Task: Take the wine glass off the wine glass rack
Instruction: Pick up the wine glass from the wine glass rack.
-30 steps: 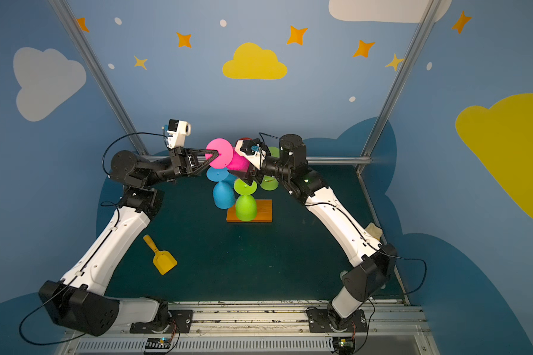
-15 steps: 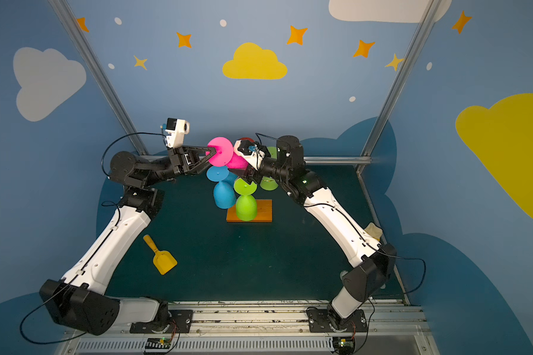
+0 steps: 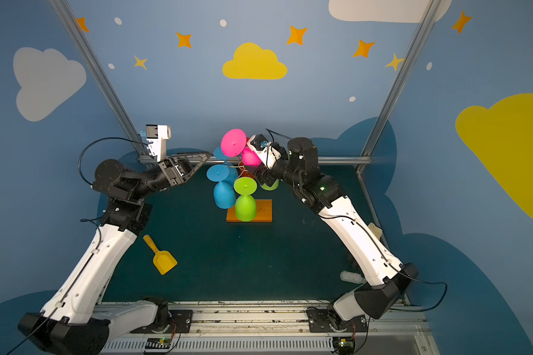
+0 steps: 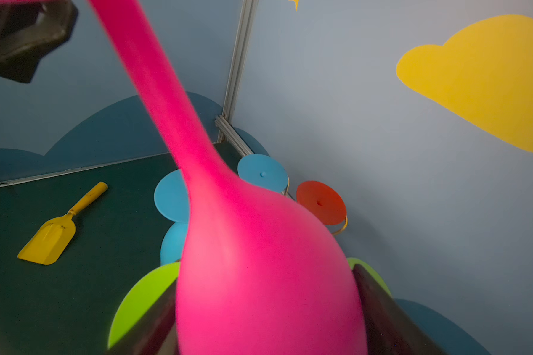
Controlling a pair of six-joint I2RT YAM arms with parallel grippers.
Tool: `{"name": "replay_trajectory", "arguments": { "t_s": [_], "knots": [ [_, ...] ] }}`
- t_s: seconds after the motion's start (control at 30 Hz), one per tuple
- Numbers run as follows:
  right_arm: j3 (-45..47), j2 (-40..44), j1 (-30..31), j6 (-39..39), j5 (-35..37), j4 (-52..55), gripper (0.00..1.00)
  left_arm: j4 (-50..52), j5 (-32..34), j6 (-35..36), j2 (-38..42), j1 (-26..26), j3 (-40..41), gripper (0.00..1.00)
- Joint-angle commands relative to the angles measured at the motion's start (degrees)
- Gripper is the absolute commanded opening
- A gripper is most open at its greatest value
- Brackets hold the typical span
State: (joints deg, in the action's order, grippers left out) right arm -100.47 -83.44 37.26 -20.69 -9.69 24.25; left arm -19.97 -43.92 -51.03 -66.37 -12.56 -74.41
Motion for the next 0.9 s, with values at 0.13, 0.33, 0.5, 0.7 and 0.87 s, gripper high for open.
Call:
{"name": "replay_trajectory", "arguments": {
  "t_s": [0.13,0.33,0.5,0.7,0.87],
  "knots": [
    [-5.9,1.1,0.5,7.0,7.3,14.1,0.44,2.2,18.8,34.7,1.7,-3.7,6.5,0.79],
    [-6.6,1.5,1.5,8.5,9.0,17.2,0.41,-6.9,22.1,51.7,-1.5,-7.3,8.1,0.72],
    [-11.9,-1.6,3.2,8.7,10.9,23.3,0.39,-11.0,19.6,64.1,-3.1,-10.3,8.3,0.69],
    [-13.9,-3.5,5.5,9.0,13.0,26.0,0.38,-12.7,19.8,70.7,-3.7,-11.7,8.6,0.65],
    [-15.7,-5.1,6.4,9.5,13.4,28.3,0.37,-14.0,20.6,72.3,-3.7,-11.9,8.8,0.62]
  ]
}}
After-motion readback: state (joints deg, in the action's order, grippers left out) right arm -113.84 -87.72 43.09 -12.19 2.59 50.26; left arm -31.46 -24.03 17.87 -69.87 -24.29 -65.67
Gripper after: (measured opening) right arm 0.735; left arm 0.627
